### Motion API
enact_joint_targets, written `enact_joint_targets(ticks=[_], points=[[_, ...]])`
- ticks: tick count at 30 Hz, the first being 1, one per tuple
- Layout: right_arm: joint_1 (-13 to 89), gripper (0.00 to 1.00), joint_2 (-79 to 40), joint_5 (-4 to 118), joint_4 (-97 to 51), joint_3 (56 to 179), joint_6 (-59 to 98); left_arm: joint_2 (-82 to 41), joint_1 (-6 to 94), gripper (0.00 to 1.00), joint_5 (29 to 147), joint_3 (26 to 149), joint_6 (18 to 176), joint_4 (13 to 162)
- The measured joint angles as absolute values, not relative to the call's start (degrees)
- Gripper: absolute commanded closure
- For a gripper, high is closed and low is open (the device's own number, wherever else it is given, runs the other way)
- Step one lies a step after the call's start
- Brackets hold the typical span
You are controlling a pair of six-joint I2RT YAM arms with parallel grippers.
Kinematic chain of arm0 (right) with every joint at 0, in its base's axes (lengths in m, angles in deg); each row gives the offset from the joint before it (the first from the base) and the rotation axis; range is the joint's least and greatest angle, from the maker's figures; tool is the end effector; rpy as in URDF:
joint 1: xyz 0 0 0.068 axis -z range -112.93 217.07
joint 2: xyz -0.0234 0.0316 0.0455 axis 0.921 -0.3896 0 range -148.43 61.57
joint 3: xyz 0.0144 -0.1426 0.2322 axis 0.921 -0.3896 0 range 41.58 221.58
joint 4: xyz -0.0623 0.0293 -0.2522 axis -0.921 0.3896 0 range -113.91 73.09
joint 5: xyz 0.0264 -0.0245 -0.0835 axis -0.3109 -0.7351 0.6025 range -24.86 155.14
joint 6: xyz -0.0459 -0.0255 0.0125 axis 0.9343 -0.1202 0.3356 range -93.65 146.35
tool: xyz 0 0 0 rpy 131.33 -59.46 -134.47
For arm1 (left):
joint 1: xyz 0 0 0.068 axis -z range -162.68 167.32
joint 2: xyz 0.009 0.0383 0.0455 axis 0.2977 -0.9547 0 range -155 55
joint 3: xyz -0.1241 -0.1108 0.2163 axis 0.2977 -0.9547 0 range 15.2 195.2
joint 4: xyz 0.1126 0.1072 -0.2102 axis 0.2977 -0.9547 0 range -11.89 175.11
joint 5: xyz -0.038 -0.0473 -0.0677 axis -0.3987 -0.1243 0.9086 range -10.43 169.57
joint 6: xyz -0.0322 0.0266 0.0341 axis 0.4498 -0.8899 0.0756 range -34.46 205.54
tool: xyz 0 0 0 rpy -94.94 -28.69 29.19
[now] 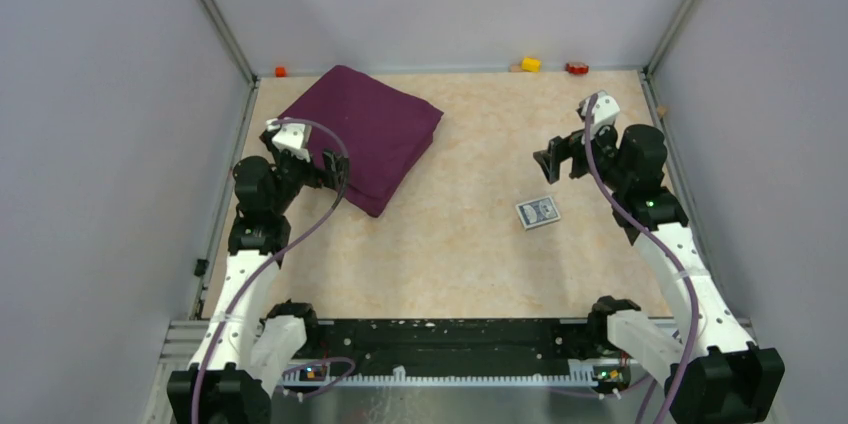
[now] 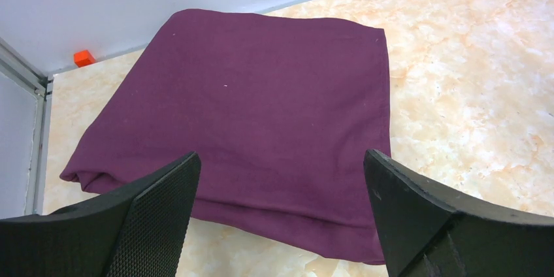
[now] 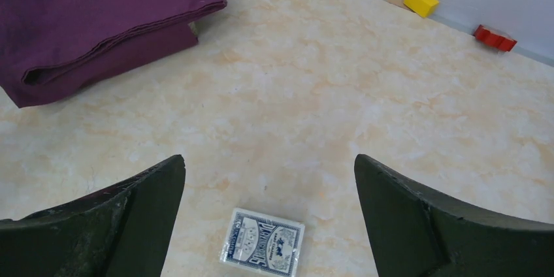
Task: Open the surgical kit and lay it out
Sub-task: Move the distractor to the corner of the board.
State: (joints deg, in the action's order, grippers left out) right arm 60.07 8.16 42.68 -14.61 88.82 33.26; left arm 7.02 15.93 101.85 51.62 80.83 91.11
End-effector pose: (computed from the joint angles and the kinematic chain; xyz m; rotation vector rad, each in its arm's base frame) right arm 0.2124 0.0398 0.3303 -0.4918 1.7675 0.3611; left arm 0.2020 -0.0086 0.3089 0.3406 1.6312 -0.2433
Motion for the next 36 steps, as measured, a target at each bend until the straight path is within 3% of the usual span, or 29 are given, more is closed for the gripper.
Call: enact_joint_targets(ticks=[23, 36], points=[[60.1, 0.01, 8.4, 42.1, -12.8, 88.8, 37.9, 7.0, 14.9, 0.01, 99.3, 51.6, 80.3, 91.0], [54.1, 0.03, -0.5, 42.6, 6.7, 91.0, 56.7, 6.4, 14.8, 0.01, 108.5, 51.6, 78.5, 91.1]])
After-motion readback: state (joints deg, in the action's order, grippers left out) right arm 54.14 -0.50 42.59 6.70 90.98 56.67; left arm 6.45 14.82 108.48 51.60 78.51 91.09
